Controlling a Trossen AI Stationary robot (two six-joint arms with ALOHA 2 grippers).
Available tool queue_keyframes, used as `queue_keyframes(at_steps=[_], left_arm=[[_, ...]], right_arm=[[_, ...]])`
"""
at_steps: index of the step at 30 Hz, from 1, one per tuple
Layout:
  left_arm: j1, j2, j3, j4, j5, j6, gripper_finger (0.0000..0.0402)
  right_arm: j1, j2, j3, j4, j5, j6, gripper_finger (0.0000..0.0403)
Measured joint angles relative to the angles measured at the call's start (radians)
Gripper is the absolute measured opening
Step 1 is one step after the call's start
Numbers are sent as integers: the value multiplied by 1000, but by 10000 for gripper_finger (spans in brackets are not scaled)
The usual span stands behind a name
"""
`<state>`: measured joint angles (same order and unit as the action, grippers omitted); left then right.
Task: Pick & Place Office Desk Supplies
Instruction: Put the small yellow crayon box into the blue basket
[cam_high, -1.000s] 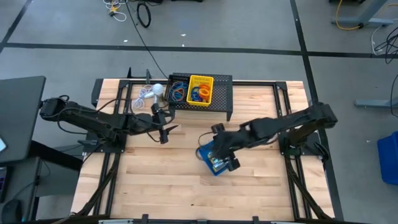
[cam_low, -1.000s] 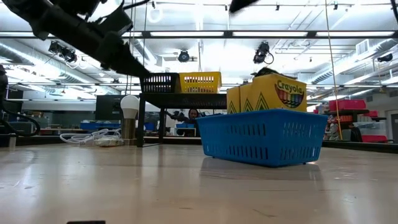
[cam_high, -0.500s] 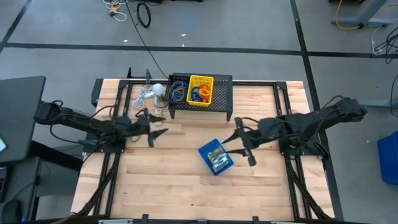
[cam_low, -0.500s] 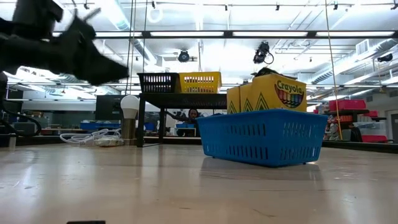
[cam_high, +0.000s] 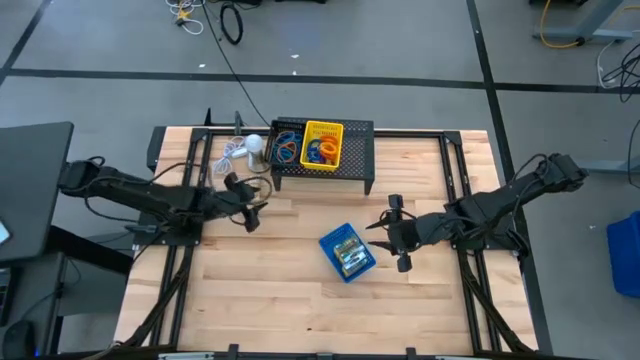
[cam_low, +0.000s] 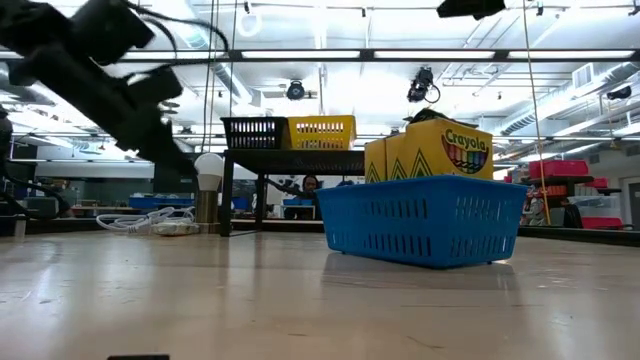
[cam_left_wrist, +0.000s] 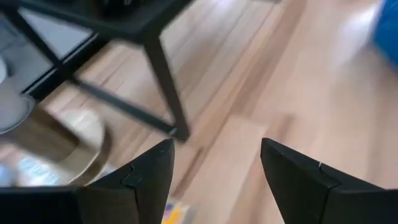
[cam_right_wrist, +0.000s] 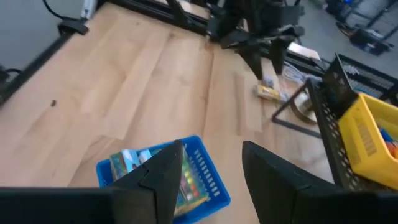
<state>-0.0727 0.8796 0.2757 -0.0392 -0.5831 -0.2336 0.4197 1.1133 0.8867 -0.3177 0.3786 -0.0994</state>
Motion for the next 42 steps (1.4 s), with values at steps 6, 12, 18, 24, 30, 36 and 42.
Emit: queue_keyframes(at_steps=[6,12,18,24,30,36,42], left_arm=[[0,203,91,-183,-39,-41,244],[3,387,172,-289,-114,-39,244],[3,505,219,-357,-124,-28,244],[27,556,222,-361,-153,-25,223],[50,561,220,-369,-158,-29,101],[15,561,220,-351,-136,-44,6],[-95,561,229,-337,-60,-118,3]], right_arm=[[27,0,0,-59,59,32,174],[39,0,0,-62,73,32,174],[39,0,0,-69,73,31,174],[39,0,0,-74,73,18,174],[39,0,0,-75,72,13,174],[39,0,0,-75,71,8,174],[39,0,0,-75,71,5,174]])
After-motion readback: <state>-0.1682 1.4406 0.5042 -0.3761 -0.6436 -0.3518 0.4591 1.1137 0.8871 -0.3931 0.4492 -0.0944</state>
